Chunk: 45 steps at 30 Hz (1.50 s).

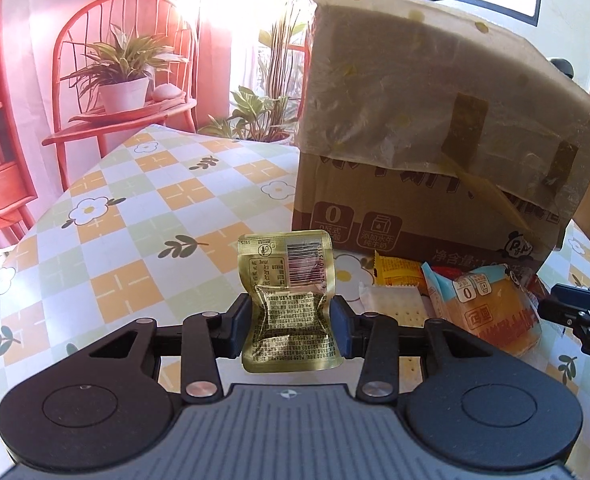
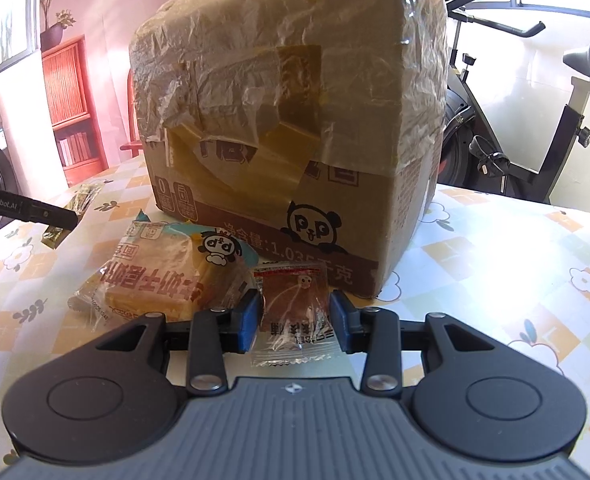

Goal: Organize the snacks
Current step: 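Carry both packets over the box and open both grippers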

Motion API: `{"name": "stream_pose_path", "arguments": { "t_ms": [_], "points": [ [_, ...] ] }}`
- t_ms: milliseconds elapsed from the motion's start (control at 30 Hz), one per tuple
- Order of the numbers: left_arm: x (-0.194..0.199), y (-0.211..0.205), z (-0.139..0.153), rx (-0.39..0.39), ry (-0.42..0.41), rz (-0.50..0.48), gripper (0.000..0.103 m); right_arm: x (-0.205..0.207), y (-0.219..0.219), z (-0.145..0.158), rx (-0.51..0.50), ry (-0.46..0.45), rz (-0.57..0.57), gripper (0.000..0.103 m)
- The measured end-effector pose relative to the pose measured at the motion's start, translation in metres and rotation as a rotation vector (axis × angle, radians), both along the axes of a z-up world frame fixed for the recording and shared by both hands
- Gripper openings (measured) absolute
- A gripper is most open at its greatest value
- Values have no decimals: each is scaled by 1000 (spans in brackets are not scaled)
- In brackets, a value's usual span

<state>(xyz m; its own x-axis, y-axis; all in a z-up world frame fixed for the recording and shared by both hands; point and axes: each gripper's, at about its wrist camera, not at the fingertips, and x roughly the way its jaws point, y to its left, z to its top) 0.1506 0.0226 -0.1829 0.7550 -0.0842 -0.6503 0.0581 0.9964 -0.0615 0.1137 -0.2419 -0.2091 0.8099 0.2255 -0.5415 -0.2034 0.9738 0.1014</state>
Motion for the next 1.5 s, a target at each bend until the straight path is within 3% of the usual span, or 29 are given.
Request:
{"name": "stream_pose_path", "arguments": {
  "t_ms": [233, 500, 667, 800, 1033, 1133, 1167, 1233, 1367, 1500],
  "points": [
    [0, 5, 31, -22, -103, 4, 45, -27, 7, 39, -27, -96, 44, 40],
    [12, -4, 98, -49, -296, -53, 45, -38, 4, 109, 20, -265, 46, 40],
    [33, -23, 140, -51, -387, -111, 45, -13, -1, 151, 32, -329, 42, 40],
    [62, -48, 166, -45, -420, -153, 46, 32, -4, 179, 6, -332, 36, 40],
    [139, -95, 171, 7, -338, -210, 46, 134, -4, 179, -44, -165, -5, 41],
    [157, -103, 163, 19, -291, -225, 56, 151, -4, 169, -49, -111, -32, 45],
    [163, -102, 159, 13, -259, -231, 57, 154, -5, 165, -38, -89, -43, 46],
    [168, -100, 153, 18, -228, -224, 62, 153, -8, 162, -12, -74, -46, 56],
    [159, -68, 146, -33, -163, -224, 62, 131, -10, 166, -4, -87, -11, 56],
    [130, -38, 149, -34, -155, -208, 61, 105, -12, 172, 12, -96, 25, 56]
  ]
}}
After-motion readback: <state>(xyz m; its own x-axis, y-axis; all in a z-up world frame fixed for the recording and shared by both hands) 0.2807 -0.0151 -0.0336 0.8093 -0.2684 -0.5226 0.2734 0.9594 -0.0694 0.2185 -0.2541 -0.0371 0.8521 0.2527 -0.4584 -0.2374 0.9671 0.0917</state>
